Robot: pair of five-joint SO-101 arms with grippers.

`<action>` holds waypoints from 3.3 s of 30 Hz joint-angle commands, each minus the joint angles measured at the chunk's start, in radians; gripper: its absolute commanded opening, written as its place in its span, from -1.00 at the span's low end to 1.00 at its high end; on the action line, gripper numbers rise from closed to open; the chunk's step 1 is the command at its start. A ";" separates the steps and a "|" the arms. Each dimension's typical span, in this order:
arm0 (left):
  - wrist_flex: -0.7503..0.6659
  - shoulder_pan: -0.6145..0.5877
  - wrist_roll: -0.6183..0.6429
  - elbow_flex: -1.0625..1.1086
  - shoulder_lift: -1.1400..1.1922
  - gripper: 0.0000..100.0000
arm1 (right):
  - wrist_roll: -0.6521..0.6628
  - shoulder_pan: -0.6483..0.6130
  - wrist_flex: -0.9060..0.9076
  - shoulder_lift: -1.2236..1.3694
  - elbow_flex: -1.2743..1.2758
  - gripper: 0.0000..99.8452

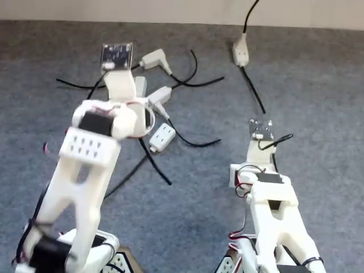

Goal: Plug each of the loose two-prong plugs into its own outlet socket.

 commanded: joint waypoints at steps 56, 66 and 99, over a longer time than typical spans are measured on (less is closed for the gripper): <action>-0.084 0.176 0.961 -0.311 0.733 -0.99 | -0.011 0.004 -0.042 -0.010 -0.001 -0.99; 0.008 0.203 0.879 -0.309 0.740 -0.99 | -0.011 0.004 -0.042 -0.010 -0.001 -0.99; 0.540 0.120 -0.224 -0.515 0.717 -0.49 | -0.006 0.007 -0.111 -0.010 0.041 -0.99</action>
